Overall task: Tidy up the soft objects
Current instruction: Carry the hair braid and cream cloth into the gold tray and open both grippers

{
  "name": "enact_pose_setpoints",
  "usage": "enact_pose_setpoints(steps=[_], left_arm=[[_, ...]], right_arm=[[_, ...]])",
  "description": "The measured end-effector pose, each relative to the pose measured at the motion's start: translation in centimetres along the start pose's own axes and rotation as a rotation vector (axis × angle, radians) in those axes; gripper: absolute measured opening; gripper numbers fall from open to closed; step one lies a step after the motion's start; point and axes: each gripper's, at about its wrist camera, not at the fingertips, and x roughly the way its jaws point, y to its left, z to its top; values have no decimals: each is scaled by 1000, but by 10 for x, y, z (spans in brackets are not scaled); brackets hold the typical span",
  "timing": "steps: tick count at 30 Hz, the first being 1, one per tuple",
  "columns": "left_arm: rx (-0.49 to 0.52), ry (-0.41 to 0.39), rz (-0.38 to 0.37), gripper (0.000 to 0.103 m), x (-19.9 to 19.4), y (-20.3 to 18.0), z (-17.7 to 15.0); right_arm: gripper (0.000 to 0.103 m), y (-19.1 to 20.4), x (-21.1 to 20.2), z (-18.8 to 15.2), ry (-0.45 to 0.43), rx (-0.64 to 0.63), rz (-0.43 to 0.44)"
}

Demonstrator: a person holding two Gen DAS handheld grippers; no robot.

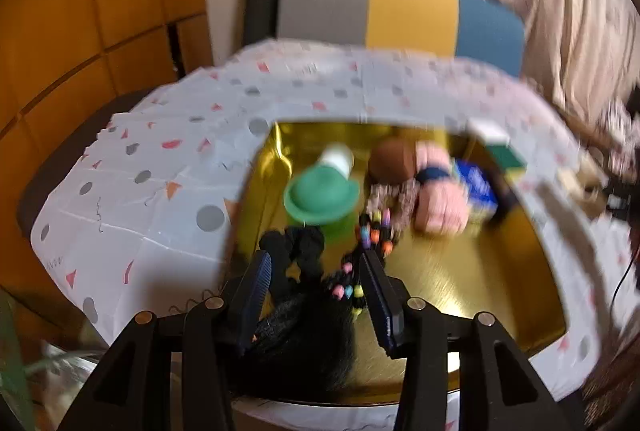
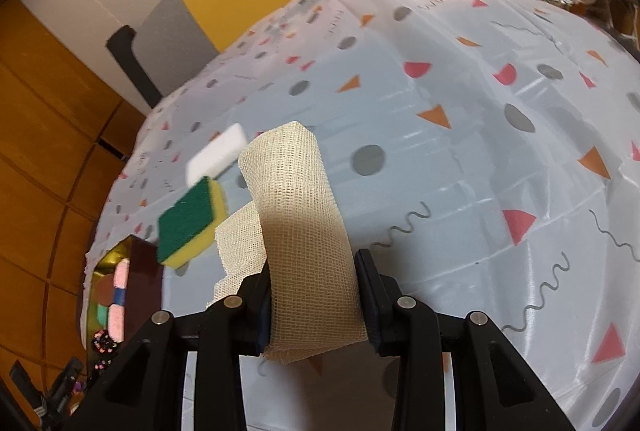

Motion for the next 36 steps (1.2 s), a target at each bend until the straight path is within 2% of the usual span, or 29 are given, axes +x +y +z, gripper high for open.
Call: enact_pose_setpoints(steps=[3,8,16,21,24,26,32,36], left_arm=[[-95,-63,-46,46,-11,8,2],[-125,-133,-31,46,-22,8,4],[-150,-119,-77,46,-21,1,0],[-145,-117,-97,46,-21,-4,-1],[-154,-116,-104,46,-22,-3,-2],[-164,-116,-106,46,-22,-1,-3],[-199,-91,-97,46,-19,7,-5],[-218,-71,-100,46,-16,12,-7]], right_arm=[[36,9,-10,-5,-23,-8,67],[36,33,-24,-23,-32,-19,177],[37,89,-32,-62,23,-95,311],[37,156,-33,-87,70,-258,371],[37,195,-29,-106,86,-384,365],[37,223,-22,-123,90,-489,322],[38,258,2,-155,130,-640,237],[41,264,10,-165,132,-709,171]])
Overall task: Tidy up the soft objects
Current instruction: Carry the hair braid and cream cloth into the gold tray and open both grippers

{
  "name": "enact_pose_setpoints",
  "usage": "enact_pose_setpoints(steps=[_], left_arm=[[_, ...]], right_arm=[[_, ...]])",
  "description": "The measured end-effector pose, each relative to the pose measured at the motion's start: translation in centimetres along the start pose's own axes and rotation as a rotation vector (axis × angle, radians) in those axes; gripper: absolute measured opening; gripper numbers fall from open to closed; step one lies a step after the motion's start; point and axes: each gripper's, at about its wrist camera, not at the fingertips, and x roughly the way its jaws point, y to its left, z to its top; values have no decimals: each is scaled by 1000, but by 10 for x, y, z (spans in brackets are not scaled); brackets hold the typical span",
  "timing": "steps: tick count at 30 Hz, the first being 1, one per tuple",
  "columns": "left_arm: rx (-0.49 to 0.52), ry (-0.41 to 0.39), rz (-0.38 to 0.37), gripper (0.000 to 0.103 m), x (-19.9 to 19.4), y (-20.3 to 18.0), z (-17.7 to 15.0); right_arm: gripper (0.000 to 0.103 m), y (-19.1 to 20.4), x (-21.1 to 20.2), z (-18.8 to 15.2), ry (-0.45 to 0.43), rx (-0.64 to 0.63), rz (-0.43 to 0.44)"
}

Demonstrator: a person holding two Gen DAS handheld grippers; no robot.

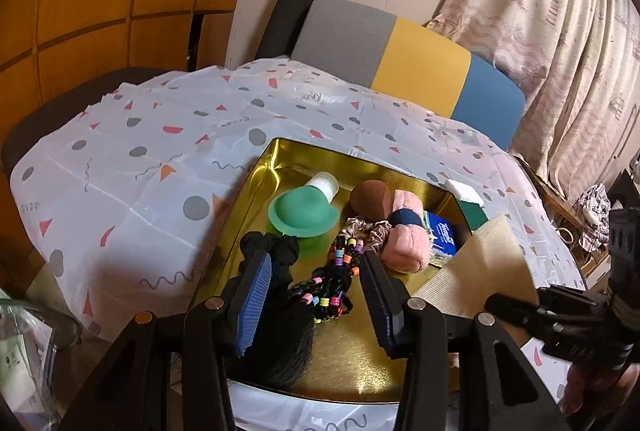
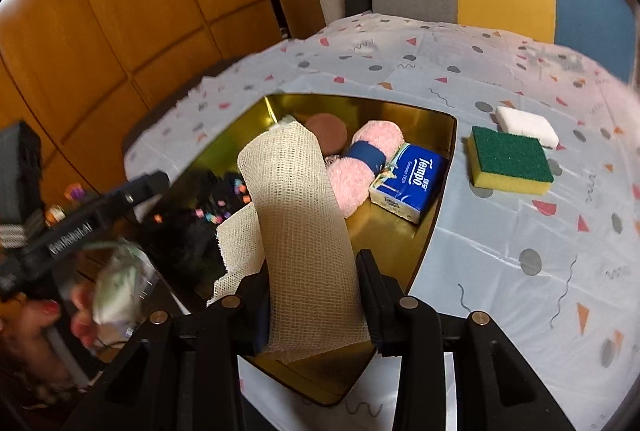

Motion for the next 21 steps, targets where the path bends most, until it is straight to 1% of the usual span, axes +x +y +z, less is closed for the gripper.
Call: enact_pose_setpoints(steps=[1,2,3,4,5,7,9,10,12,15,18,19,21], left_arm=[[-5,2,-3,46,1,1,0],[-9,5,-7,46,1,2,0],[-13,7,-10,46,1,2,-1],[-15,10,-12,46,2,2,-1],[-15,13,-12,46,2,2,-1],[-17,17,-14,46,2,2,-2],[-17,21,-17,46,3,1,-3],[-15,23,-19,46,3,0,-3],[-10,25,-23,46,3,-2,-4],[2,31,-25,46,4,-6,-7],[15,42,-31,46,6,-10,-10],[21,43,-32,46,6,-12,-10],[29,42,-34,46,5,-14,-11]], right_arm=[[46,1,4,0,7,-13,-17],[56,2,8,-1,20,-25,-33],[61,4,14,-1,37,-41,-62],[70,6,17,-3,41,-59,-96],[74,8,15,-7,39,-71,-116],[75,11,13,-11,29,-93,-116],[79,11,6,-13,1,-95,-94],[82,11,4,-14,-11,-92,-100],[82,6,-2,-15,-29,-74,-118],[89,-2,-3,-14,-33,-27,-92],[89,-2,4,-12,-15,12,-34],[89,0,4,-12,-25,14,-26],[89,1,-4,-9,-83,24,-31]])
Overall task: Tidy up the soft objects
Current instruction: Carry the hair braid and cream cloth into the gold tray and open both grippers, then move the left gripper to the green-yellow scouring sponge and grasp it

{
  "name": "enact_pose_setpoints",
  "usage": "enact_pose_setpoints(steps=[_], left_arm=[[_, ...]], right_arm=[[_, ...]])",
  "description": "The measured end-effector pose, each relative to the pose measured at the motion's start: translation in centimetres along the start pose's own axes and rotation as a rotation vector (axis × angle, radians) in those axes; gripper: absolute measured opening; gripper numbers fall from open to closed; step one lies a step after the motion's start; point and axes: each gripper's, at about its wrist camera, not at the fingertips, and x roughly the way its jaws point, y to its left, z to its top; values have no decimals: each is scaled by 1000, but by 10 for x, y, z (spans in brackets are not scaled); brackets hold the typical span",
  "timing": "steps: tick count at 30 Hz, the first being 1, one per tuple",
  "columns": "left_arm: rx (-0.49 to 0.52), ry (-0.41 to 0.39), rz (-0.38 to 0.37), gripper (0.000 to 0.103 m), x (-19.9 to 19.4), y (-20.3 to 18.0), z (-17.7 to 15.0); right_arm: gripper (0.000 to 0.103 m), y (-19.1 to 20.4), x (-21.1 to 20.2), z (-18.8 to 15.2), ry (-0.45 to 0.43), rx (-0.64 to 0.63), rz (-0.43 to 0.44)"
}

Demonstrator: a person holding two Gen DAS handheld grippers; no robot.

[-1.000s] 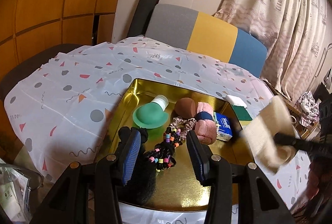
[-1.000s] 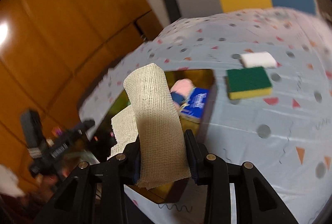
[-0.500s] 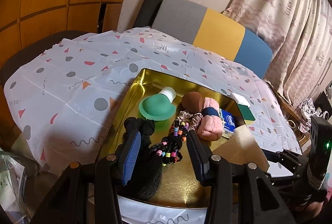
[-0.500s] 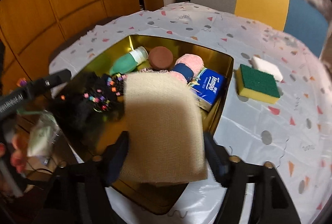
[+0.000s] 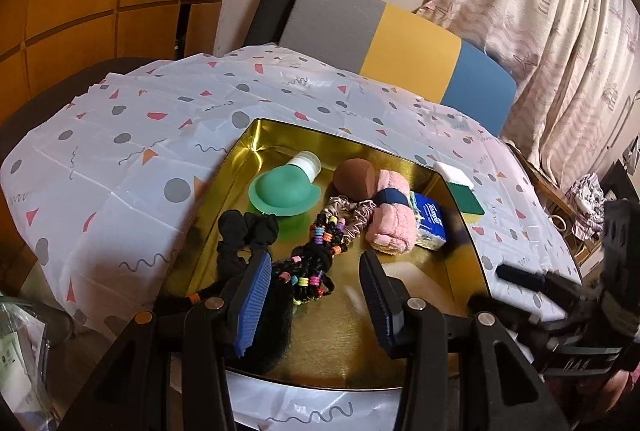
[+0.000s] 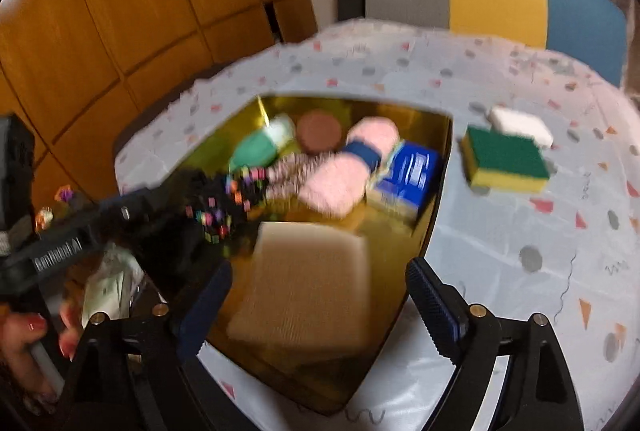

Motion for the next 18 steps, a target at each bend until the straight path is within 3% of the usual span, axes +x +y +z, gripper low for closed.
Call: enact_pose_setpoints(steps=[4,8,18], left_arm=[[10,-1,-15,46,0,-3,0],[12,24,-50,46,4,-5,-2],[154,90,-176,46,10,-49,-19]], right_arm=[[89,-25,-25,6,-96,103,-4],[90,-55,-41,6,-113,165,-73],[91,-125,-23,-25,25,274,-213]])
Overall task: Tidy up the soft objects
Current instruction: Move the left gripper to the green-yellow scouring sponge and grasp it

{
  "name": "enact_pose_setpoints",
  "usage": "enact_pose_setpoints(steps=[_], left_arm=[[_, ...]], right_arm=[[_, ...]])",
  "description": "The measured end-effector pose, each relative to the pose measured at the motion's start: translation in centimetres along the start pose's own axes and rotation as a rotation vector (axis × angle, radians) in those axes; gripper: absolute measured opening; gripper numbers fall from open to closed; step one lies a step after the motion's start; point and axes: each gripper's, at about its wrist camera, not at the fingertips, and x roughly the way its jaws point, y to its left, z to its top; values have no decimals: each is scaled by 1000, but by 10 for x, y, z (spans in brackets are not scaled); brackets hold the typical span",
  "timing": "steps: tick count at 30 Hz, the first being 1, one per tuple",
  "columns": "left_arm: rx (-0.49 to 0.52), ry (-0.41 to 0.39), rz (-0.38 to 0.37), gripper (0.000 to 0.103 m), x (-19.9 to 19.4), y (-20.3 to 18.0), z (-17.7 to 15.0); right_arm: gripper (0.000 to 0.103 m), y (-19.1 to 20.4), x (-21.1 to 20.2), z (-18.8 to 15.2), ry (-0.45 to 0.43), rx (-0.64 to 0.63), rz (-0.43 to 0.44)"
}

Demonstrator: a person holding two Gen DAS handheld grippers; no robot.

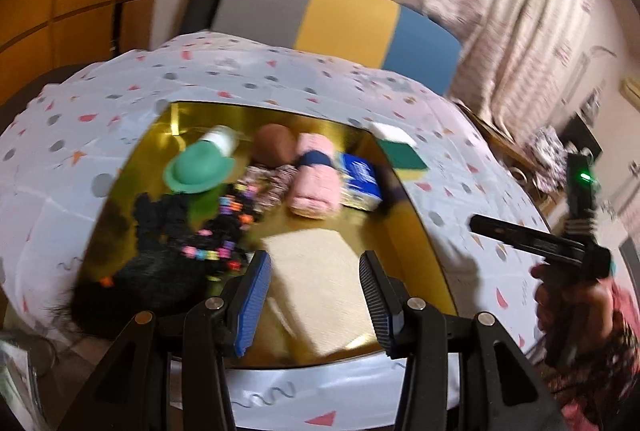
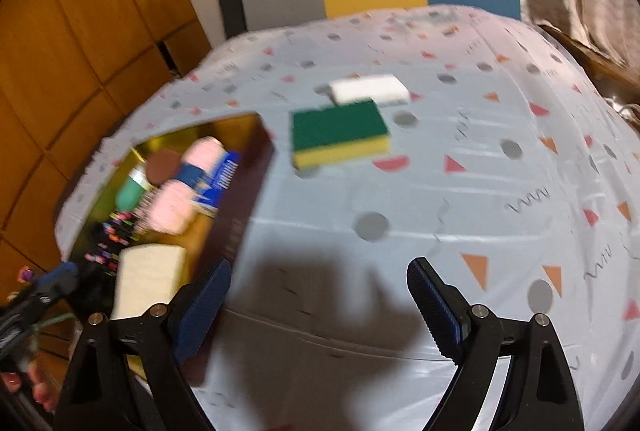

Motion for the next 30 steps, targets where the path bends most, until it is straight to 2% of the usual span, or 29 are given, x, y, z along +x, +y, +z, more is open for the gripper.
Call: enact_pose_setpoints(steps=[4,9,16,24,28,30], left_arm=[[31,34,-22,46,7,-15,-2],[46,61,-45,46,13,-27,-3],[74,91,-69,46,20,-46,-4],[133,108,-88,46,29,-82,13],[173,152,-118,46,42,-107,22],[201,168,-126,47,48,-120,25]], right_arm=[[91,-16,13,-5,41,-5,-37],[91,-33,17,-4,52,-10,-93],[91,-53,16,9,45,5,-158],[91,-70,16,38,1,-57,-225],[91,-84,15,42,-31,-18,-231],[91,-90,17,40,-11,10,-235]])
